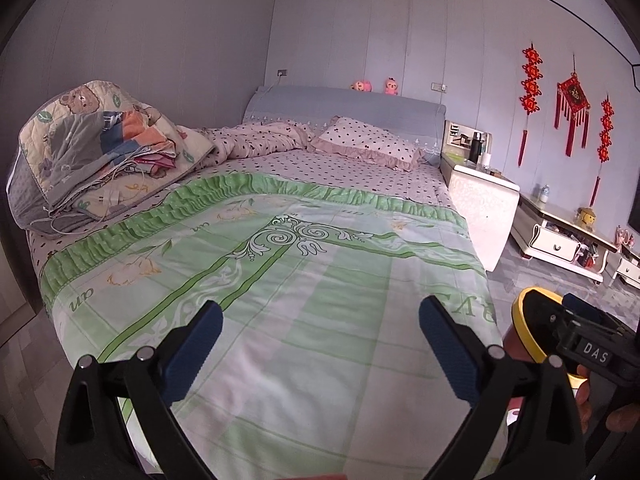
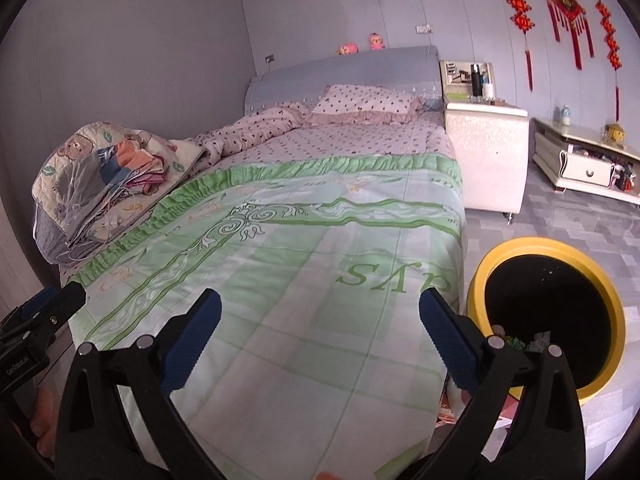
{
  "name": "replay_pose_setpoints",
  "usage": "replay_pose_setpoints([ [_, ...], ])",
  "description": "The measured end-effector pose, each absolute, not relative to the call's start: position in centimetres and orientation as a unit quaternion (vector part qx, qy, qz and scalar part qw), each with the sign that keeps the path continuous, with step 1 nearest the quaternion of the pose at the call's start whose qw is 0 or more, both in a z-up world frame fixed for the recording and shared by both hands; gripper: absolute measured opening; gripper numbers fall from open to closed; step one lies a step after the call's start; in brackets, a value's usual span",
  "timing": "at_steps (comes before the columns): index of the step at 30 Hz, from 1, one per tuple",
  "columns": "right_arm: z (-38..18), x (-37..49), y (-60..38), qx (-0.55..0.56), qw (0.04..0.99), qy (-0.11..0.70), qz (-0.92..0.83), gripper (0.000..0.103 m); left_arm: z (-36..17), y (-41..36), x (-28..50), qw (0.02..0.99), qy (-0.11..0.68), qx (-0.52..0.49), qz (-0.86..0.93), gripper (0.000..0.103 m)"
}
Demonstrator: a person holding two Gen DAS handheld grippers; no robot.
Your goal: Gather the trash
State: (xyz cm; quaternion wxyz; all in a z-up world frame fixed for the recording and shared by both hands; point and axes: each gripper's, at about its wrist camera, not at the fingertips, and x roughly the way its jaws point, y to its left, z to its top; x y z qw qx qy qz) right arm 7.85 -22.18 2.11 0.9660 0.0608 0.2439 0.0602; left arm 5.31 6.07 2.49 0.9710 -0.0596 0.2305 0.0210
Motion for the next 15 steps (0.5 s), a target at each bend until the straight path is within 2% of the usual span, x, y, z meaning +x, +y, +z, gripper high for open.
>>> replay_pose_setpoints([
  [6, 3.4, 5.2, -22.8, 0.062, 0.977, 0.202, 0.014, 0.095, 3.8, 4.8, 3.5, 0.976, 0.212, -0.057, 0.009, 0.095],
  [15, 3.7, 3.6, -23.3, 0.075, 0.979, 0.191, 0.010, 0.095, 4.6, 3.9, 2.6, 0.976, 0.207, -0.061, -0.007, 0.095],
])
